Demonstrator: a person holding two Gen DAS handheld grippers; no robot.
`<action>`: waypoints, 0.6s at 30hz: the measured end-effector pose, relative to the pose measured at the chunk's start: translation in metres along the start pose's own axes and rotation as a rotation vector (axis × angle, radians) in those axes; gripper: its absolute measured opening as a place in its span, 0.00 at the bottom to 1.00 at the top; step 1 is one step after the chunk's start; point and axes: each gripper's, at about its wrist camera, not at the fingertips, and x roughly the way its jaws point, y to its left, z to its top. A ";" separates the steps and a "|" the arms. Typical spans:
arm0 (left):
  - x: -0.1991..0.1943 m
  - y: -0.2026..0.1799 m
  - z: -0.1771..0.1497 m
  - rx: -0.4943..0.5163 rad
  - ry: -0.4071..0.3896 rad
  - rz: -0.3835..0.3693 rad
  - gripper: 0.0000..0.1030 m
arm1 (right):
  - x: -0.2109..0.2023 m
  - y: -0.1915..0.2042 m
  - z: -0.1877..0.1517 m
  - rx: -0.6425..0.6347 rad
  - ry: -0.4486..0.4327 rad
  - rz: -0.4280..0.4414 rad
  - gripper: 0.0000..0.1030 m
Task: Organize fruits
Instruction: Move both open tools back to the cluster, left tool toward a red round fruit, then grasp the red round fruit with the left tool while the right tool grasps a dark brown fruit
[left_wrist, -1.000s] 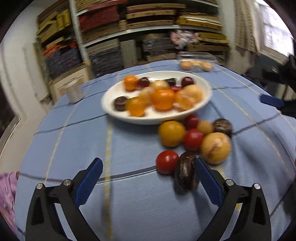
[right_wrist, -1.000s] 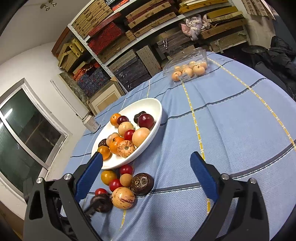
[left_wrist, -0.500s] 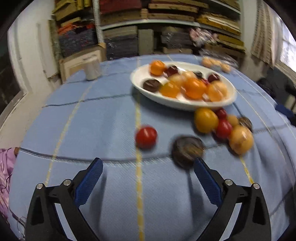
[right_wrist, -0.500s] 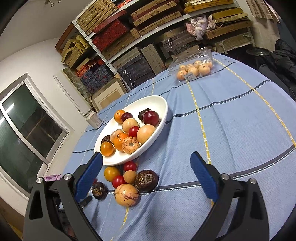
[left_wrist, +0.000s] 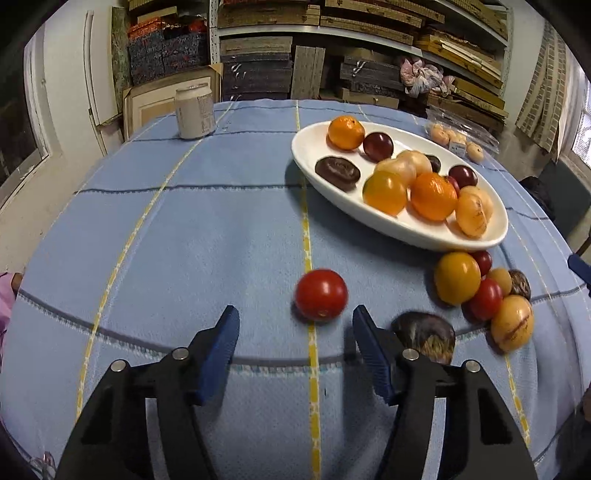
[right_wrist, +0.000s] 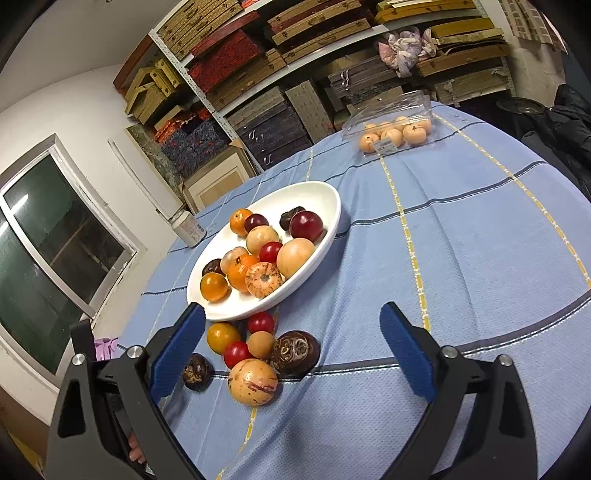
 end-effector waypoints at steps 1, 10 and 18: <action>0.002 0.000 0.003 -0.003 -0.004 -0.009 0.63 | 0.000 0.000 0.000 -0.004 0.002 -0.002 0.91; 0.010 -0.018 0.010 0.083 0.000 -0.023 0.44 | 0.004 0.001 -0.002 -0.016 0.016 -0.017 0.91; 0.013 -0.007 0.009 0.027 0.022 -0.056 0.44 | 0.006 0.004 -0.003 -0.031 0.023 -0.018 0.91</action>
